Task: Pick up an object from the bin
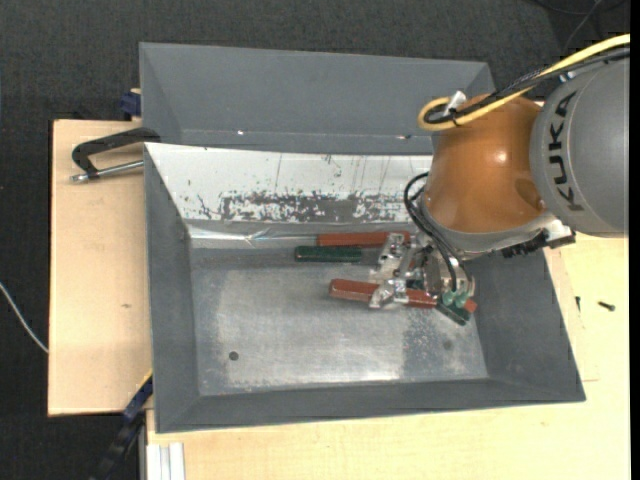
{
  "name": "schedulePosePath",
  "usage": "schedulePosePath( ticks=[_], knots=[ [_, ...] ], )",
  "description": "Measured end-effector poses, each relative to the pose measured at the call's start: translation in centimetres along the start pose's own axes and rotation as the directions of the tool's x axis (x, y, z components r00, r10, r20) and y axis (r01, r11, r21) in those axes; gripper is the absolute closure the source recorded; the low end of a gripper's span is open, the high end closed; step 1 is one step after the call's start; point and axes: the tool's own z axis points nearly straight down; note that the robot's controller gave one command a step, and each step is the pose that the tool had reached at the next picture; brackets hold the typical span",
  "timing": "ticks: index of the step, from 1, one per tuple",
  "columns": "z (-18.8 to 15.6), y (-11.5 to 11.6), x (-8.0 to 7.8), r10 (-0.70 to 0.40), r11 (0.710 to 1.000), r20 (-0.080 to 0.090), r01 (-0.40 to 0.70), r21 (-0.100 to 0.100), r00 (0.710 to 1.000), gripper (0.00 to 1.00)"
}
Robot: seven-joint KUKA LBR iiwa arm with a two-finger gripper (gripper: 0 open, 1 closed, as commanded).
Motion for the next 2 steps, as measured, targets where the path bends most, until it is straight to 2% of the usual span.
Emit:
schedulePosePath(
  ticks=[1,2],
  knots=[
    [0.0,0.0,0.0,0.0,1.0,0.0,0.0,0.0,1.0,1.0],
    [-3.9,-0.6,0.2,-0.013,1.0,-0.005,0.013,0.001,1.0,1.0]
  ],
)
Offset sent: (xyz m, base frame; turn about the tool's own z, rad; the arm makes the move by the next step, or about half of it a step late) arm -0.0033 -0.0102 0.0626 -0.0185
